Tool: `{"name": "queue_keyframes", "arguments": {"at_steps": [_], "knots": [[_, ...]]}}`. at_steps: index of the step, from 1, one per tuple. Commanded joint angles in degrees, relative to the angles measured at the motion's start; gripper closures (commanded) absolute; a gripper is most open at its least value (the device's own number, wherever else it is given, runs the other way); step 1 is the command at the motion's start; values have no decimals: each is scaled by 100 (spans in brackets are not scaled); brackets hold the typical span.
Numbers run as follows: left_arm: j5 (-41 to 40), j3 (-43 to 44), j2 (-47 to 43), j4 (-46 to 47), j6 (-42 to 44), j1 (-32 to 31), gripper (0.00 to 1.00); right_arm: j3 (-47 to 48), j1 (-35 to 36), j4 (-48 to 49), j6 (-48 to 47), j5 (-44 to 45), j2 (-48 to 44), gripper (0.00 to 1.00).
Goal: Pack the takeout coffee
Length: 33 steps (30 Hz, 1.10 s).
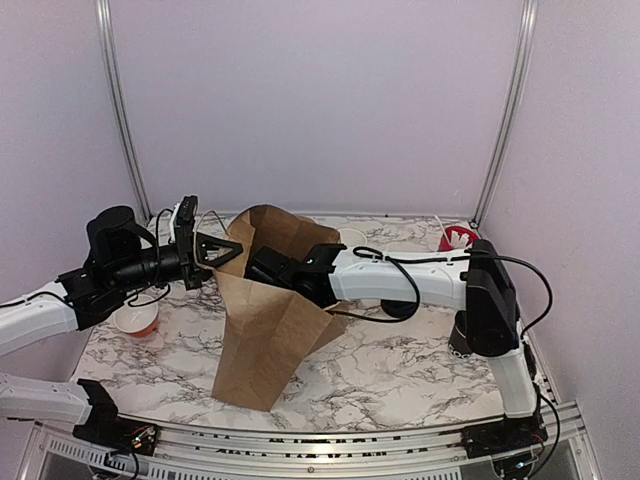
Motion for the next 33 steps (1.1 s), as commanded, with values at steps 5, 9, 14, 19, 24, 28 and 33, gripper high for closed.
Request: {"name": "queue_keyframes", "arguments": {"at_steps": [5,9,14,19,24,28,33], "knots": [[542,-372,-459,-391,251,768,100,1289,9,-319,-115,-588,1479,57],[425,-122,-485,-1381,881,856,100,904,24,-148,-168,-315,1392,53],[85,158,-435,-2255,1607,873,100,1013,23,-129,-170,-656,1823,53],[-107,343,-533,-2677,1914,952,100,1276,81,-50,-83,-596,1693,47],[-2,369,-429,-2763,2031,963,100,1767,80,-268,-96,-293,1268,35],[-1,512,-421,-2941,2192,969,100,2203,68,-561,-107,25,943,19],[-37,721,-350,-3227,2450,965,100,2193,71,-657,-65,212,397,0]]}}
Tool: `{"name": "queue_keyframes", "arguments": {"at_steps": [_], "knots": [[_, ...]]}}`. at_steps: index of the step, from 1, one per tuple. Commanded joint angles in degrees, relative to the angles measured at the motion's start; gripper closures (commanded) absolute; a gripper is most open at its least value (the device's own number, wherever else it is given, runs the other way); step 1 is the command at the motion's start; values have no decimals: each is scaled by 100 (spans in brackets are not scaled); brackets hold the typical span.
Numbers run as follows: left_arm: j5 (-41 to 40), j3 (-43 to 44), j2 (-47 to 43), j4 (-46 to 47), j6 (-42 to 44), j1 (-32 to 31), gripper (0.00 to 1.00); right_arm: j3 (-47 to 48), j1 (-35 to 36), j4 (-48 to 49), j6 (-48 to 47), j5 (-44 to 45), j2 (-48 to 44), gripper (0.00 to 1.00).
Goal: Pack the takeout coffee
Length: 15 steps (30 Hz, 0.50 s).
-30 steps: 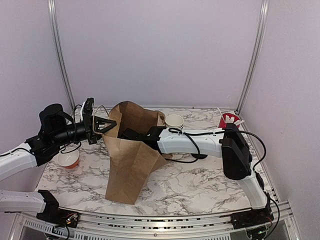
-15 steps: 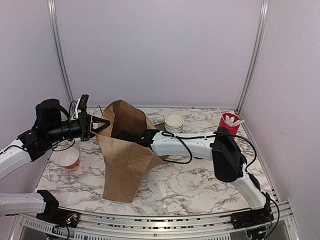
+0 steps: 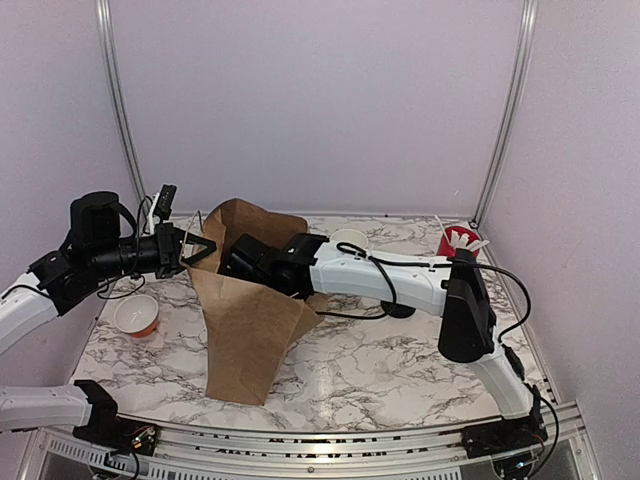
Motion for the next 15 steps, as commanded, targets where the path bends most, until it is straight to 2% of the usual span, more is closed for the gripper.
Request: {"name": "queue_keyframes", "arguments": {"at_steps": [1,8,15], "knots": [[-159,94,147,-950,452,45,100,254,18,-187,-17,235,-759,0],[-254,440,188,-1264,798,47,100,156,18,-224,34,716,-1301,0],[-225,688,208,-1470,1053,36,100,19,-8,413,234,934,-2012,0]]}}
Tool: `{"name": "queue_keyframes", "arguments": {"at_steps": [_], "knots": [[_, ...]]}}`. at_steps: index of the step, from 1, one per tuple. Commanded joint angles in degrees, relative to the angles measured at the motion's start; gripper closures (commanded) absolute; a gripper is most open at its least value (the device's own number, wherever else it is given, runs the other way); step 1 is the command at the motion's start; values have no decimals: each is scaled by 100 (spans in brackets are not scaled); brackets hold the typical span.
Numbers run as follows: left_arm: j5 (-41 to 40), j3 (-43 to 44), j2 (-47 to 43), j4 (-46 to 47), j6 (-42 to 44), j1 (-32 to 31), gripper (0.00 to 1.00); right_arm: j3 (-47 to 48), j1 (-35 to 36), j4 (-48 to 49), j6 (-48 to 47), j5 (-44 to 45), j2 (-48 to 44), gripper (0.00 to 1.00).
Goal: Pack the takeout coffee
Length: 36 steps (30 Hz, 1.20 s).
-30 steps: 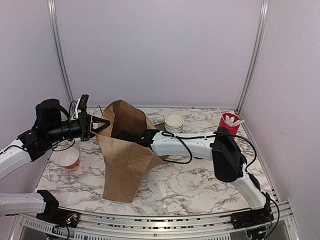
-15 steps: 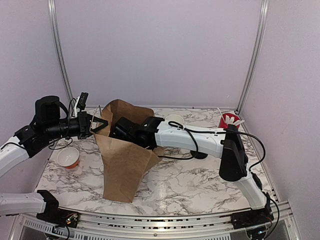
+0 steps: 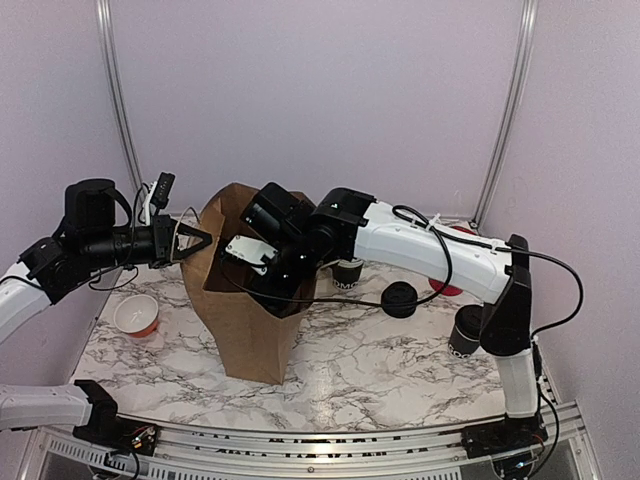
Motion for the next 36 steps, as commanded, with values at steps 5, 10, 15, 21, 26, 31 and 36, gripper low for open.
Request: {"name": "queue_keyframes", "arguments": {"at_steps": [5,10,15,21,26,31,36], "knots": [[-50,197,193,-770,400,-51,100,-477,-11,1348,357,216,-1026,0],[-88,240,209,-820,427,-114,100,-1413,-70,2450,586,294,-1637,0],[-197,392,324,-820,467,-355,100,-2476,-116,4063,826,24,-2306,0],[-696,660,378,-844,543,-675,100,-3797,-202,6190,1294,-958,-3101,0],[-1103,923,304,-892,611,-777,100,-4811,-194,7937,1370,-1083,-3746,0],[-1210,1056,158,-909,791,-818,100,-5852,-189,9445,1477,-1207,-4285,0],[-1466,1119,67,-973,1123,-1113,100,-6346,-117,9975,1317,-1056,-4625,0]]}}
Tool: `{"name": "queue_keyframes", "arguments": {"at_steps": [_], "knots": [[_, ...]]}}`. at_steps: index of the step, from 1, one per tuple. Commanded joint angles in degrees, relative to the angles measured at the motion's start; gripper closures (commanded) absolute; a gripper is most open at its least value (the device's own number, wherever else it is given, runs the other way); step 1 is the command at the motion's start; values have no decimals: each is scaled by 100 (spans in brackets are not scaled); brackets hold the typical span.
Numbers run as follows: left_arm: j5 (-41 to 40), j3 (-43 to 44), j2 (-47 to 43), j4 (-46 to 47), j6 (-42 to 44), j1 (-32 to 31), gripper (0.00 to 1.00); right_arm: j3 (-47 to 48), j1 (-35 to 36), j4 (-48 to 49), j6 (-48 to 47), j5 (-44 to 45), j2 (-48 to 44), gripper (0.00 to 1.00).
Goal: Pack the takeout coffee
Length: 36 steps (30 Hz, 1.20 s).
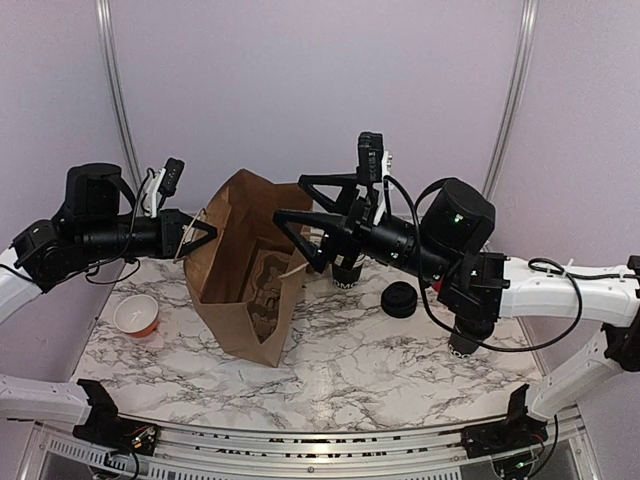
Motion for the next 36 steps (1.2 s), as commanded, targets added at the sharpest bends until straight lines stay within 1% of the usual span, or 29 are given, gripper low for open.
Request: {"name": "queue_keyframes", "arguments": {"at_steps": [1,4,5,8,12,15,18,21,24,27,29,32,34,36], "knots": [[-521,207,-236,-201,477,-321,100,-123,79,723,-251,410,-325,0],[-852,227,-425,-273,716,-427,100,-379,68,695,-502,905,-760,0],[-939,224,-496,-278,805,-473,100,-504,48,721,-558,950,-950,0],[-1259,186,-651,-284,1088,-641,100,-514,53,357,-693,1016,-1164,0],[-1410,160,-765,-282,1330,-811,100,-718,66,218,-677,1219,-1392,0],[-1515,223,-766,-330,1388,-911,100,-691,61,-295,-646,1405,-1497,0],[-1645,341,-733,-409,1473,-1068,100,-596,66,-903,-697,1816,-1597,0],[-1967,487,-662,-572,1493,-1244,100,-455,30,-1590,-736,2270,-1716,0],[-2031,895,-387,-851,1068,-1260,100,-298,-24,-2299,-644,2600,-1802,0],[-2010,1331,-71,-1077,516,-1269,100,-261,-59,-2777,-462,3062,-1923,0],[-2099,1719,253,-1490,166,-1265,100,-148,-136,-3185,-232,3329,-1970,0],[-2205,2374,758,-2069,-262,-1269,100,196,-283,-3980,59,3479,-1932,0],[-2052,2508,912,-2112,-552,-1238,100,483,-397,-4729,241,3592,-1831,0],[-1663,2493,1053,-2112,-857,-992,100,740,-457,-5299,404,3684,-1725,0]]}}
